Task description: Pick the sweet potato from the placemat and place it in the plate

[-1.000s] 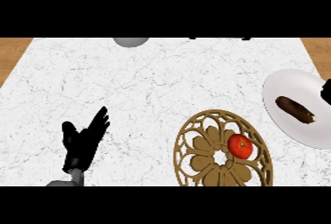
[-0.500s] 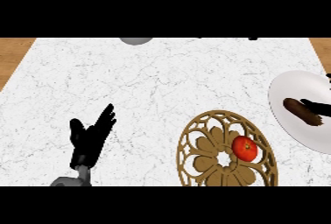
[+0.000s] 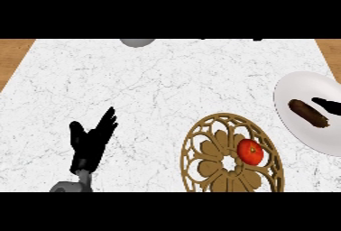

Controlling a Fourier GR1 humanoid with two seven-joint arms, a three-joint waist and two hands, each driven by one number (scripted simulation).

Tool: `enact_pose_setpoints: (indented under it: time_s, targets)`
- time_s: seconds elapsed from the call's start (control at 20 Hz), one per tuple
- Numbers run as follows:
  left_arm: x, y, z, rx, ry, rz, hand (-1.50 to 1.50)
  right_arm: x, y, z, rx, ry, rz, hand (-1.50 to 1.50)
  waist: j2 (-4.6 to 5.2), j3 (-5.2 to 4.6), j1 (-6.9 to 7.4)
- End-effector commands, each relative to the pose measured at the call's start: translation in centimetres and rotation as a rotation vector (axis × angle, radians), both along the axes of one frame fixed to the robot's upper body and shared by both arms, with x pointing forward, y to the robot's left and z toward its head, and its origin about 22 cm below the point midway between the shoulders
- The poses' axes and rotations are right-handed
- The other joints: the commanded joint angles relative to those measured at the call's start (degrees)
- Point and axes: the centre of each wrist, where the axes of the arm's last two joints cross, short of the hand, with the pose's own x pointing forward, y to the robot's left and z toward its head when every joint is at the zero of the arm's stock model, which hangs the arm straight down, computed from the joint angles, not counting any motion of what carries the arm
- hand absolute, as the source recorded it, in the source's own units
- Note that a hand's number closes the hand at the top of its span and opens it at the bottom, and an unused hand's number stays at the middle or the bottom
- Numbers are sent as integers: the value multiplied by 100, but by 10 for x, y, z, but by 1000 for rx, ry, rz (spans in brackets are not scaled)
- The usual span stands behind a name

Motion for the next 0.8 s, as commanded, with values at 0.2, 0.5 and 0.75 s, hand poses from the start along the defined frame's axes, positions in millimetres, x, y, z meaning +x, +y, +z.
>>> enact_pose_setpoints:
  time_s: [0.2, 0.5, 0.75]
  targets:
    - [-8, 9, -9, 10, 15, 8, 0, -47, -54, 8, 185, -66, 32, -150, -36, -10, -88]
    - [-3, -1, -2, 1, 4, 42, 0, -101, -86, -3, 219, -20, 190, -150, -61, -11, -156]
    - [-17, -1, -6, 10, 24, 37, 0, -134, -95, -16, 189, 19, 267, -150, -87, -18, -183]
